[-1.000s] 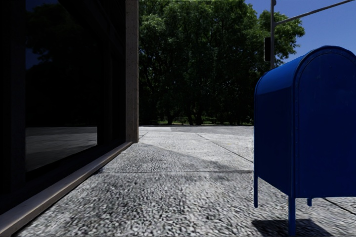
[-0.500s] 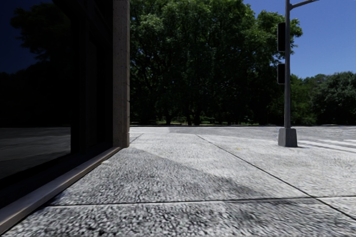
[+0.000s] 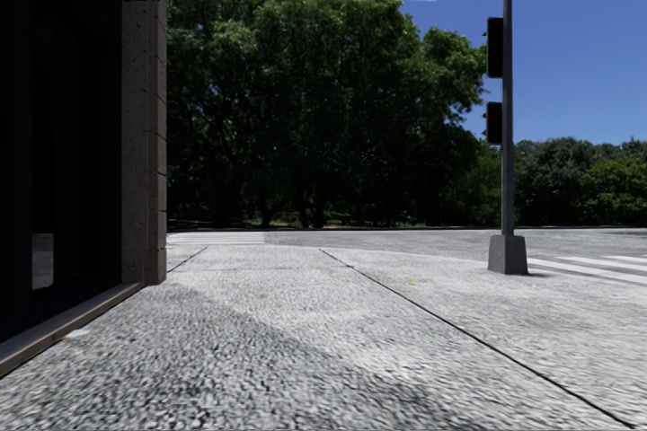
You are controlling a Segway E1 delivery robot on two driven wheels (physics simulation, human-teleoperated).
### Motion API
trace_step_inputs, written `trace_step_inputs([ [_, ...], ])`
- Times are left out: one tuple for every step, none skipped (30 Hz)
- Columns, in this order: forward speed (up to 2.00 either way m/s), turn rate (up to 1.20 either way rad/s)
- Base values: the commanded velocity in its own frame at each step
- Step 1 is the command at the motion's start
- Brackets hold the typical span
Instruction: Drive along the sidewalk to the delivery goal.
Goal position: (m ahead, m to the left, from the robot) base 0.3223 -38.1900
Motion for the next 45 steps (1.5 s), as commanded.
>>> trace_step_inputs([
  [1.72, -0.49],
  [1.72, -0.5],
  [1.72, -0.53],
  [1.72, -0.53],
  [1.72, -0.54],
  [1.72, -0.55],
  [1.72, -0.55],
  [1.72, -0.55],
  [1.72, -0.55],
  [1.72, -0.56],
  [1.72, -0.56],
  [1.72, -0.56],
  [1.72, -0.57],
  [1.72, -0.57],
  [1.72, -0.57],
  [1.72, -0.57],
  [1.72, -0.57],
  [1.72, -0.57],
  [1.72, -0.57],
  [1.72, -0.57],
  [1.72, -0.57],
  [1.72, -0.57],
  [1.72, -0.57],
  [1.72, -0.57],
  [1.72, -0.57],
  [1.72, -0.59],
  [1.72, -0.62],
  [1.72, -0.64],
  [1.72, -0.64],
  [1.71, -0.64],
  [1.71, -0.64],
  [1.71, -0.64],
  [1.71, -0.64],
  [1.71, -0.64],
  [1.71, -0.64],
  [1.71, -0.64],
  [1.71, -0.64],
  [1.71, -0.64],
  [1.71, -0.64],
  [1.71, -0.64],
  [1.72, -0.64],
  [1.72, -0.64],
  [1.74, -0.64],
  [1.78, -0.64],
  [1.84, -0.64],
])
